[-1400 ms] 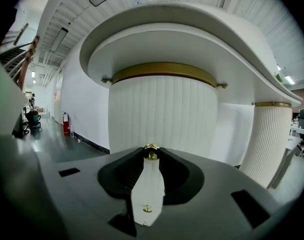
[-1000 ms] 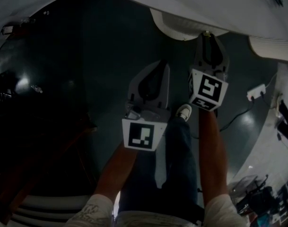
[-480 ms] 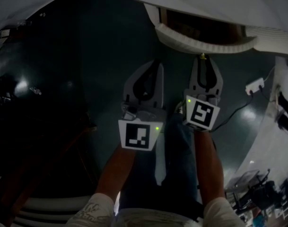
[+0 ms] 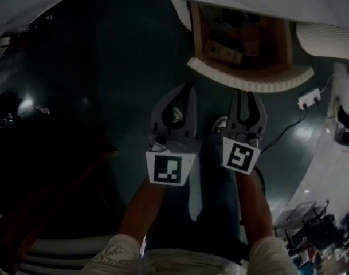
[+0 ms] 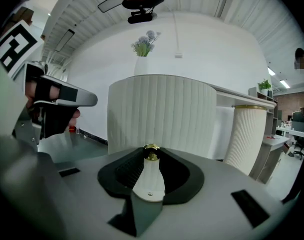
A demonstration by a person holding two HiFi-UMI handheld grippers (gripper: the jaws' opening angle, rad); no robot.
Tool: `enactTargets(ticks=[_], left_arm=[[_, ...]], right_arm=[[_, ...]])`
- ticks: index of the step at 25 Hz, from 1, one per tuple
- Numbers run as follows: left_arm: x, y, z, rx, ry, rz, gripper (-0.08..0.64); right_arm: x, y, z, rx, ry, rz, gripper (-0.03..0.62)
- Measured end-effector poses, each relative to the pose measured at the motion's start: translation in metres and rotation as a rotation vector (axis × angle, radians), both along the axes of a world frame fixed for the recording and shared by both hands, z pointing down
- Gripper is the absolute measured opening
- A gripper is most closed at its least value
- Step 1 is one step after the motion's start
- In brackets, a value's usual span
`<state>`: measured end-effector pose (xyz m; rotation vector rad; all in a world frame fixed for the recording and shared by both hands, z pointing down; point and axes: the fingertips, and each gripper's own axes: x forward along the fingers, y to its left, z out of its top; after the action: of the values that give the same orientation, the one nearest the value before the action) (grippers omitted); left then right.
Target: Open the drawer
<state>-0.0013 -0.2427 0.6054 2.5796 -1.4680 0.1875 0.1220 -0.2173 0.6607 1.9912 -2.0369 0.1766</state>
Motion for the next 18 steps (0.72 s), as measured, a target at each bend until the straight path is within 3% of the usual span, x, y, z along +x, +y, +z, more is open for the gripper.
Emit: enactTargets(ticks=[8,18], left_arm=[[0.008,0.018,-0.002,-0.001,0.007,0.019,-0.005],[0.009,0.014,-0.012,0.006,0.008,0.018,-0.005]], right_arm=[[-0.001,0.034,0.002,-0.014,-0.004,-0.007,0.103],[-0.002,0.035,0.001,-0.03,-0.011,-0.021,0.104]])
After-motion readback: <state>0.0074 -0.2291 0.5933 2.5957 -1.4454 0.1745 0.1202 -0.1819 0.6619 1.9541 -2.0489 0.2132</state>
